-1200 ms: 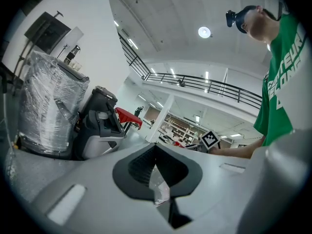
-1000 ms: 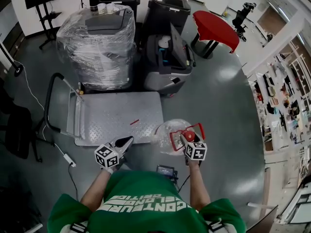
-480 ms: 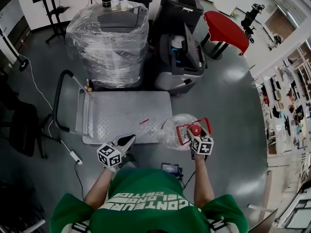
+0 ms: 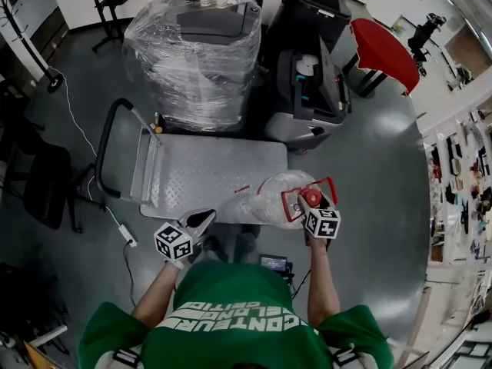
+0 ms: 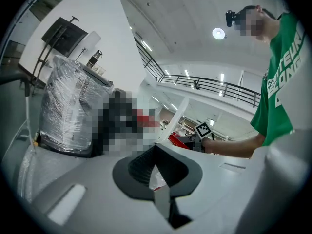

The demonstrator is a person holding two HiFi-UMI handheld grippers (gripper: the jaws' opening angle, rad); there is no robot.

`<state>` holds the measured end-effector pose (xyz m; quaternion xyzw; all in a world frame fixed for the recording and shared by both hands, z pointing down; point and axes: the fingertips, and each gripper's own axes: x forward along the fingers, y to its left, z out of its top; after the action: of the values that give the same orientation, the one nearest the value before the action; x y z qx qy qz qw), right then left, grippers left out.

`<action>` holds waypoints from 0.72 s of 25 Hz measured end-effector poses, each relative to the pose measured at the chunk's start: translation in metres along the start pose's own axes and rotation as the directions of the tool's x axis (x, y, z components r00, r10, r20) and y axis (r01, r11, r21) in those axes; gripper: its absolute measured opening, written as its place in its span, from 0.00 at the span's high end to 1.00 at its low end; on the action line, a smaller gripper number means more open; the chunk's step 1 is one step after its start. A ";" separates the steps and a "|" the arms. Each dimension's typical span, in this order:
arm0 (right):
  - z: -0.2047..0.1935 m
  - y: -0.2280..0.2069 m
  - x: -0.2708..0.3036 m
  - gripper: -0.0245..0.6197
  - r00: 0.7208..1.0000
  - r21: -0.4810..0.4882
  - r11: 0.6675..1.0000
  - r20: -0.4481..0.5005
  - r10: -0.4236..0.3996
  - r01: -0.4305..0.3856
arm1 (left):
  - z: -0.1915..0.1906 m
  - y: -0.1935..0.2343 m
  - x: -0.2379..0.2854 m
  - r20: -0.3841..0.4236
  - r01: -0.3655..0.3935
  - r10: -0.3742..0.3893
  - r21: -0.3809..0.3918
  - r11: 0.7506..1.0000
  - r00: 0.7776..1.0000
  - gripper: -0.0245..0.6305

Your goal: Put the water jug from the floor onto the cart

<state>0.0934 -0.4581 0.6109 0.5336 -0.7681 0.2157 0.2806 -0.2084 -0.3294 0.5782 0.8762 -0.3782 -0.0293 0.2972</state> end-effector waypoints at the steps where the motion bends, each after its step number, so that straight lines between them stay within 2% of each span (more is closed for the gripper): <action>1: 0.002 0.002 0.008 0.50 1.000 -0.009 1.000 -0.002 0.018 -0.018 | 0.000 0.004 0.002 0.002 -0.015 0.015 -0.005 1.000 1.000 0.95; 4: 0.008 0.007 0.028 0.50 0.998 -0.036 0.997 -0.009 0.068 -0.068 | 0.001 0.010 0.012 0.008 -0.056 0.056 -0.022 0.998 0.998 0.95; 9: 0.022 -0.001 0.056 0.50 0.993 -0.079 0.990 -0.020 0.119 -0.121 | 0.011 0.004 0.048 0.009 -0.072 0.072 -0.023 0.997 0.997 0.95; 18: 0.038 -0.026 0.091 0.50 0.984 -0.187 0.967 -0.062 0.167 -0.175 | 0.025 -0.001 0.104 -0.012 -0.097 0.097 -0.016 0.995 0.995 0.95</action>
<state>0.0856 -0.5551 0.6434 0.4308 -0.8218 0.1765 0.3285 -0.1408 -0.4118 0.5749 0.8545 -0.4184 -0.0129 0.3077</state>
